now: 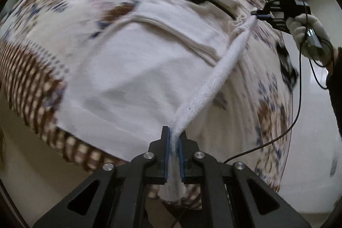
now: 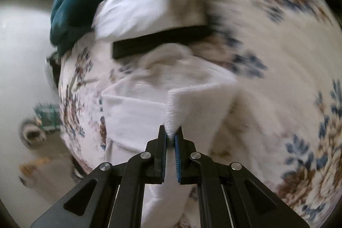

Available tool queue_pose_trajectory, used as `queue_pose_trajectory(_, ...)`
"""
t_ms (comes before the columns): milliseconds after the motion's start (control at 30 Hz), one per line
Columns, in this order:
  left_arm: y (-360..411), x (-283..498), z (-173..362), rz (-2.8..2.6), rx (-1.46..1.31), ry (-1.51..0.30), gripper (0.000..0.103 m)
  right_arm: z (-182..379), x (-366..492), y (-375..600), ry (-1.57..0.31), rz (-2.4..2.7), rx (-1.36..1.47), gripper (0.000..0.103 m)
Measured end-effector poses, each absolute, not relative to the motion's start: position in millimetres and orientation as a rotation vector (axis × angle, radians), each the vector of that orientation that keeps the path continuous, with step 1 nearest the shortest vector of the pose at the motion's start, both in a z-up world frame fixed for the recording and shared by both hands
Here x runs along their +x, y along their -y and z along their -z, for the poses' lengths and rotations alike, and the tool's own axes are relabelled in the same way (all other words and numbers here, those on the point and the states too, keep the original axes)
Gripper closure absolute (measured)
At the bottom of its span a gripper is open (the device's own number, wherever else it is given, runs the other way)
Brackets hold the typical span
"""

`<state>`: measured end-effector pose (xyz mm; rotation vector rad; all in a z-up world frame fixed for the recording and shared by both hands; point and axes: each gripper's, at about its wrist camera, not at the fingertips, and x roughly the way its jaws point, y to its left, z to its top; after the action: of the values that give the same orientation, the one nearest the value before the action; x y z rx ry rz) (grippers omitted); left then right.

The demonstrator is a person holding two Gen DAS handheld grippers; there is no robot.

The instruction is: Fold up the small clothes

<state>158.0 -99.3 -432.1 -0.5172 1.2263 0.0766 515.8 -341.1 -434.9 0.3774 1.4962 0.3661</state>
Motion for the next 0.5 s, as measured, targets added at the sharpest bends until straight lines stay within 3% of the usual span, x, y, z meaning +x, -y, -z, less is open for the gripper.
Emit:
queue_pose_trajectory(300,-31.8,144.0,498.6,-0.205,-0.748,-1.256,0.101,471.1,553.5,99.9,-1.516,-0.374,0.048,0.097)
queue_pose_trajectory(500,-78.2,142.1,541.1,-0.213,-0.829,-1.284,0.101,525.1,560.3,18.3,-1.564,-0.308,-0.069,0.097)
